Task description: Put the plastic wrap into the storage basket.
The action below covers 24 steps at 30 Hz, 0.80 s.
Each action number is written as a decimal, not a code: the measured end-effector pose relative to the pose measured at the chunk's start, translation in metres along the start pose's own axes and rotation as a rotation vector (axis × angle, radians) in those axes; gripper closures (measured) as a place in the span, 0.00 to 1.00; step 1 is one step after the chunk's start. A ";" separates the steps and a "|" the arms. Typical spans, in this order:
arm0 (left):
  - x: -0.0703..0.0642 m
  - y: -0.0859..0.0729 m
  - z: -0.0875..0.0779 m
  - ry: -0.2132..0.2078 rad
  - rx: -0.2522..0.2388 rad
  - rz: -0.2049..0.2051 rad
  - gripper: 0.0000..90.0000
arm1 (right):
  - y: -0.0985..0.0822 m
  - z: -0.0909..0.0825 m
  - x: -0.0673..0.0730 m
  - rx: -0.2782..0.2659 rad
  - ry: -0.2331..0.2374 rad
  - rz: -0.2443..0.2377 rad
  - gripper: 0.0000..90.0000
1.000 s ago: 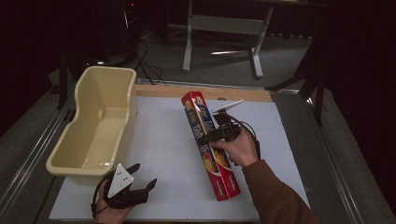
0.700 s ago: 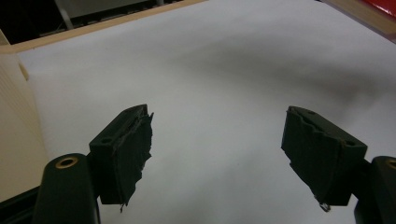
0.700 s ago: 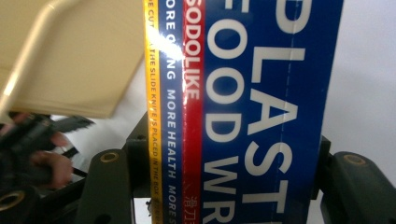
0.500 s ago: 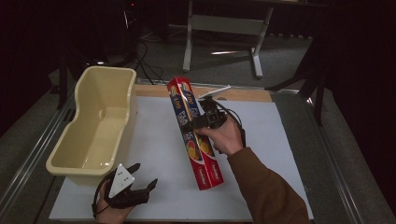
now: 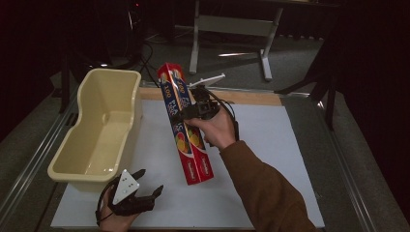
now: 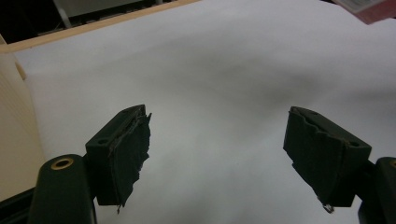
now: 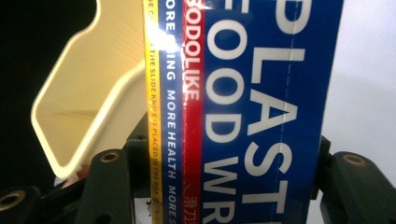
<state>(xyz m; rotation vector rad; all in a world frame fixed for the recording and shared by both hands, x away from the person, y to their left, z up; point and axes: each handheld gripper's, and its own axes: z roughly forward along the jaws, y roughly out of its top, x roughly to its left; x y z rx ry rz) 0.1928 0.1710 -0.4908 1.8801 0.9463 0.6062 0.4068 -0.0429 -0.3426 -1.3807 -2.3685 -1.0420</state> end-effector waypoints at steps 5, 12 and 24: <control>0.000 0.000 0.000 -0.002 -0.001 -0.001 0.25 | 0.012 0.012 0.004 0.002 0.035 0.034 0.46; 0.001 0.000 0.000 -0.003 -0.009 -0.010 0.25 | 0.025 0.025 0.005 0.003 0.149 0.116 0.46; 0.001 -0.001 -0.002 -0.010 -0.020 -0.023 0.23 | 0.051 0.038 0.015 -0.031 0.253 0.220 0.46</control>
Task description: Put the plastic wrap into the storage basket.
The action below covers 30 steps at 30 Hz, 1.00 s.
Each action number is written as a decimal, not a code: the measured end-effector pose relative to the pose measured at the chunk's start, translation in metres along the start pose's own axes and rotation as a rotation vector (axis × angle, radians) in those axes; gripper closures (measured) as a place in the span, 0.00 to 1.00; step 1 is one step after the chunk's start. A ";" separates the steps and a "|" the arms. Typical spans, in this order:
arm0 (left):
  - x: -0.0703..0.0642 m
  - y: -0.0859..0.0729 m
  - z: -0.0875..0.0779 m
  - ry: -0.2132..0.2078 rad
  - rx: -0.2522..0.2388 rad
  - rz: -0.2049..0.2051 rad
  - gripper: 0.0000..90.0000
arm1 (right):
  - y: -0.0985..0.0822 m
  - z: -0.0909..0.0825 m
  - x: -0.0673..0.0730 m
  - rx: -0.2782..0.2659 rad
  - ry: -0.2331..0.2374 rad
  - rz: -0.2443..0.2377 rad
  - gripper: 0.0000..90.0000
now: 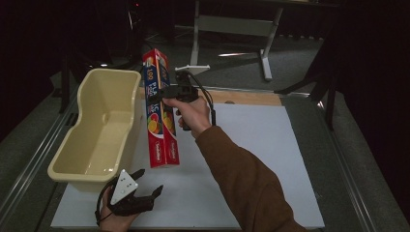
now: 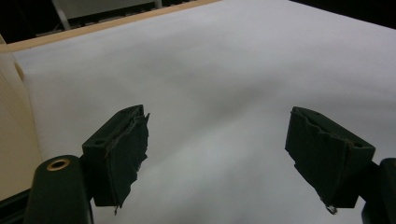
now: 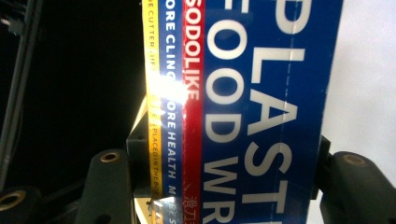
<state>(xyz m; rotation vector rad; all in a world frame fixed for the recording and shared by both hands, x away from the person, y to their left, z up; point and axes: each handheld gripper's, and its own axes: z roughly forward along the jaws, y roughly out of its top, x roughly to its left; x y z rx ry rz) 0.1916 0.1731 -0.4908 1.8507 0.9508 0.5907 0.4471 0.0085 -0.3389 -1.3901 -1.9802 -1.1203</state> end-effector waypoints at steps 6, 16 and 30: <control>0.001 0.000 -0.001 0.002 -0.006 -0.008 0.23 | 0.002 0.013 0.008 -0.035 0.019 0.030 0.46; 0.000 0.000 -0.001 0.001 -0.011 -0.008 0.23 | 0.012 0.030 0.018 -0.089 0.065 0.098 0.45; 0.001 -0.001 -0.004 -0.004 -0.025 -0.022 0.23 | 0.011 0.068 0.020 -0.093 0.112 0.189 0.46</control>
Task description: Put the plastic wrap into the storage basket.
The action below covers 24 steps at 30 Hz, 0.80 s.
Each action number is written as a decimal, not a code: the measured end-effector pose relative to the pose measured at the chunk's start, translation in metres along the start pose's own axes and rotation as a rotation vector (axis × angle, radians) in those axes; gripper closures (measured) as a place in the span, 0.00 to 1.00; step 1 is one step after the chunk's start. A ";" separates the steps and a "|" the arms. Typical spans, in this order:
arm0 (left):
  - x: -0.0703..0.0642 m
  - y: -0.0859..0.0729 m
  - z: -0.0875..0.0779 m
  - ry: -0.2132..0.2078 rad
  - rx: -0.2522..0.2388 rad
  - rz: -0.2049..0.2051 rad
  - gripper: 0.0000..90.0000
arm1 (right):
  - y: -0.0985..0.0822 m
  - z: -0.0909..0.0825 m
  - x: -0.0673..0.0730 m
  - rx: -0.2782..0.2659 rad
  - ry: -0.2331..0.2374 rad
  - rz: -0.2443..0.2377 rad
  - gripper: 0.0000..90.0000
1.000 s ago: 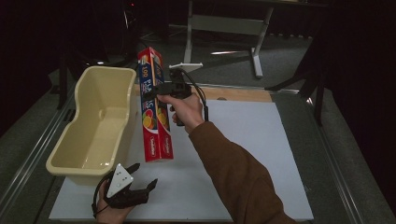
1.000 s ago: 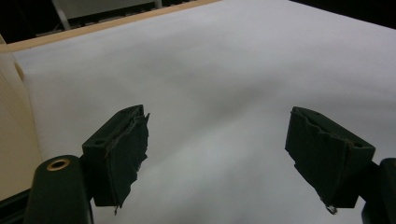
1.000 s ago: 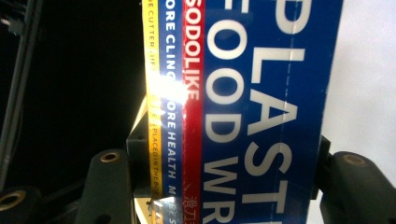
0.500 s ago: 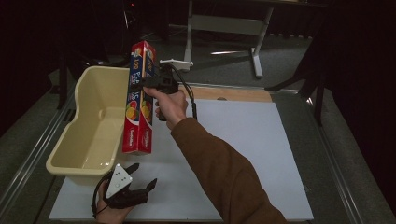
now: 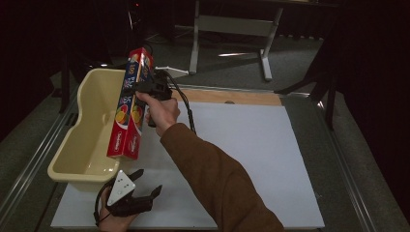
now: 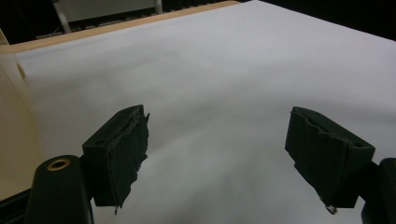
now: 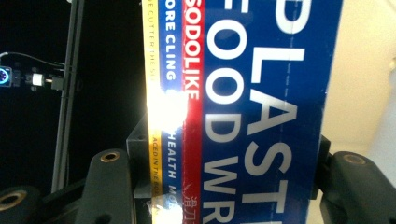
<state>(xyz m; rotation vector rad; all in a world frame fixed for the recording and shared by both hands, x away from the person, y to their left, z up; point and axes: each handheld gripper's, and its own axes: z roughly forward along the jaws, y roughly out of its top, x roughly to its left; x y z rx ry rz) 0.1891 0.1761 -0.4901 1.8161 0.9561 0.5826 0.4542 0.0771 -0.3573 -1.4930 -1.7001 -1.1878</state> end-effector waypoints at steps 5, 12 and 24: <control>0.000 0.000 0.000 -0.003 -0.003 -0.001 0.24 | -0.001 0.009 0.003 -0.012 -0.013 -0.008 0.45; 0.000 0.000 0.000 -0.006 -0.009 -0.002 0.24 | -0.007 0.027 0.008 -0.012 -0.016 0.002 0.45; 0.000 -0.001 -0.002 -0.004 -0.010 -0.005 0.24 | -0.021 0.051 0.008 -0.031 -0.028 -0.009 0.45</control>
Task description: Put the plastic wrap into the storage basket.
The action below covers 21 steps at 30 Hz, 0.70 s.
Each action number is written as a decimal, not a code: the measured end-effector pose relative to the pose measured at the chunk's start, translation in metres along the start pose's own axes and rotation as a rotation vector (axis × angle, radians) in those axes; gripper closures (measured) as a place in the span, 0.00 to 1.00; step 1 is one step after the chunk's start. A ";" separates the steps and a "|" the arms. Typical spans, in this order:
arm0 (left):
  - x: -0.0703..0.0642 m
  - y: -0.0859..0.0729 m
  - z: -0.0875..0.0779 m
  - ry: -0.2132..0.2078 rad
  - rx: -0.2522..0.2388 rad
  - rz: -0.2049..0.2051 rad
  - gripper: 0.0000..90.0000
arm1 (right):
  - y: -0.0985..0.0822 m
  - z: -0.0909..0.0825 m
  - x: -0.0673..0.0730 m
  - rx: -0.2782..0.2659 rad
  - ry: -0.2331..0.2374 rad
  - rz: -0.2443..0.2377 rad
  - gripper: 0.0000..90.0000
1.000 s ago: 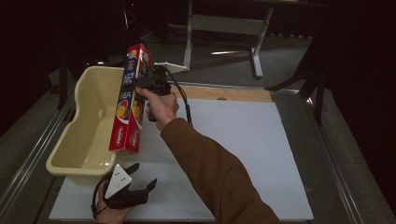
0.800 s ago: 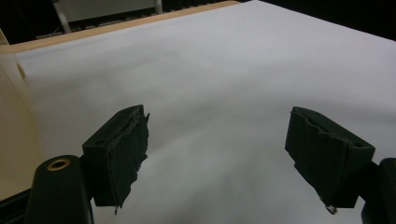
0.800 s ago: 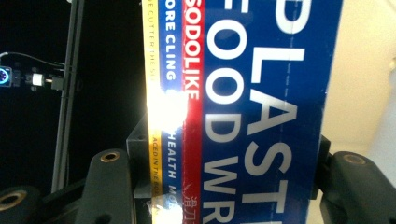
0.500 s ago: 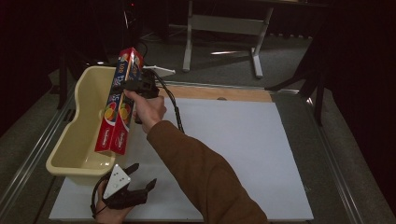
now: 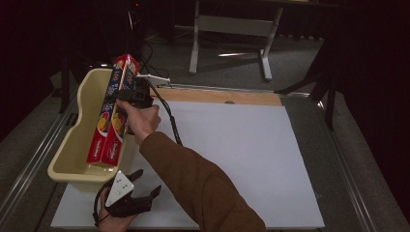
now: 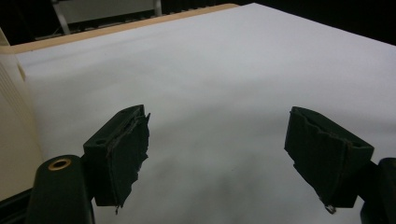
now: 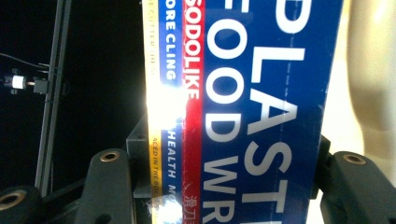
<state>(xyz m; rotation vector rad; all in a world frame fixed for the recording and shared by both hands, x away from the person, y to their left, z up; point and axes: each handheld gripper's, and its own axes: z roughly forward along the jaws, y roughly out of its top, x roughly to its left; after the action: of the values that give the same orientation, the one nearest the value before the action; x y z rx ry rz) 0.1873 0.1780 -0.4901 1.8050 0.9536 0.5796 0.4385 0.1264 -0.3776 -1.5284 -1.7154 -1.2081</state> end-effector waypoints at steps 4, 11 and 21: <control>0.000 0.000 0.000 -0.001 0.001 0.001 0.24 | -0.004 0.005 0.001 -0.005 -0.004 -0.002 0.45; 0.000 0.001 0.000 -0.001 0.000 0.001 0.24 | -0.011 0.012 -0.001 -0.005 -0.037 -0.013 0.45; -0.001 0.000 0.000 -0.005 -0.005 0.002 0.25 | -0.021 0.022 -0.011 0.021 -0.108 0.012 0.45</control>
<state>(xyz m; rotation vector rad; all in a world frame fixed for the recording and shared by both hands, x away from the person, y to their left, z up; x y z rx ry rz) 0.1868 0.1771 -0.4899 1.8026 0.9456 0.5778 0.4247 0.1414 -0.4028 -1.6153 -1.7794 -1.1170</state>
